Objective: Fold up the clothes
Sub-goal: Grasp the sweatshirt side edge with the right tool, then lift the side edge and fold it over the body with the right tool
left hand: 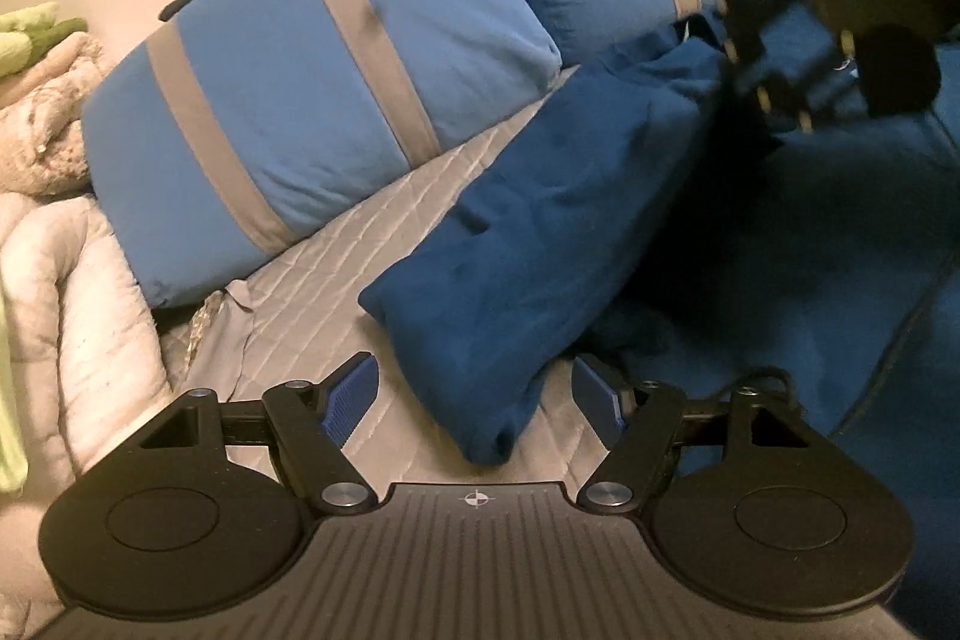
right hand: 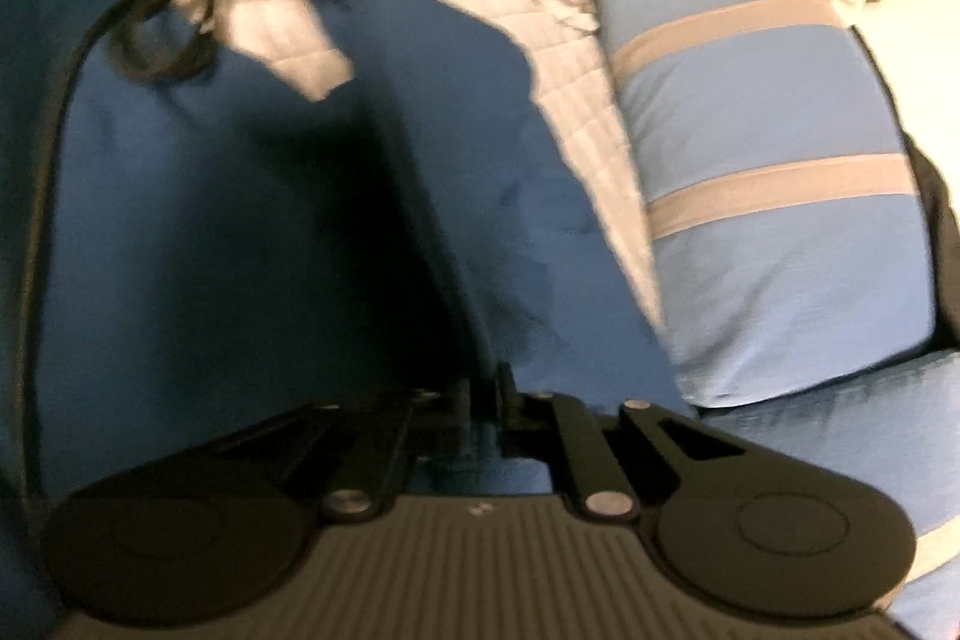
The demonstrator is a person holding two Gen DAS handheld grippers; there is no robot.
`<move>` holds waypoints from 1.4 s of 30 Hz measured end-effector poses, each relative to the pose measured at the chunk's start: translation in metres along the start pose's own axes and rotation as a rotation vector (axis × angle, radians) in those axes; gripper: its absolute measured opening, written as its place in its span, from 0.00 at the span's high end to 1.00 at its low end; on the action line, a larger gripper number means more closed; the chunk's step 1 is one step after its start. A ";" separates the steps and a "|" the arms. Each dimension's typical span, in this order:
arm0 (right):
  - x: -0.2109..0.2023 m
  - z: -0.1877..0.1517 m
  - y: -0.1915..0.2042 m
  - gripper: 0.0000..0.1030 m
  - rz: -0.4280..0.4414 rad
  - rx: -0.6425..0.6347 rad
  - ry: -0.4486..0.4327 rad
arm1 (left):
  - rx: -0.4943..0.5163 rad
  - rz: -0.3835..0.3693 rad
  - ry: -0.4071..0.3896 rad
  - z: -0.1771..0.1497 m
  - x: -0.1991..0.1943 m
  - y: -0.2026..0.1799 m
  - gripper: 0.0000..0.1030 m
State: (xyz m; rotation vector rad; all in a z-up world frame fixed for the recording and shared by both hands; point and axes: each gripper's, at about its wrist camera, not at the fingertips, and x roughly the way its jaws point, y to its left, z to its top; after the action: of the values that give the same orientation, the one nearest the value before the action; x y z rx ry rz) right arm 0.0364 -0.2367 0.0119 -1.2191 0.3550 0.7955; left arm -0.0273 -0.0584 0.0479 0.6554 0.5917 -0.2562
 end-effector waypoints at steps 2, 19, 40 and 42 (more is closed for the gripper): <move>-0.005 0.007 -0.012 0.94 -0.044 0.003 -0.005 | 0.001 0.016 -0.013 0.003 0.007 0.000 0.31; -0.063 0.042 -0.128 0.94 -0.359 0.080 -0.063 | -0.032 0.221 -0.028 0.021 0.059 -0.006 0.30; -0.056 -0.079 -0.147 0.94 -0.211 0.337 0.130 | -0.023 -0.151 -0.037 0.032 0.048 0.010 0.87; -0.052 -0.091 -0.138 0.94 -0.183 0.347 0.149 | 0.056 -0.137 -0.036 0.035 0.047 0.001 0.90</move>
State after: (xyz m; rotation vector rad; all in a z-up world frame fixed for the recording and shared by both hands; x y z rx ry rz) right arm 0.1133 -0.3566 0.1106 -0.9690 0.4744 0.4633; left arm 0.0261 -0.0818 0.0428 0.6637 0.5976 -0.4125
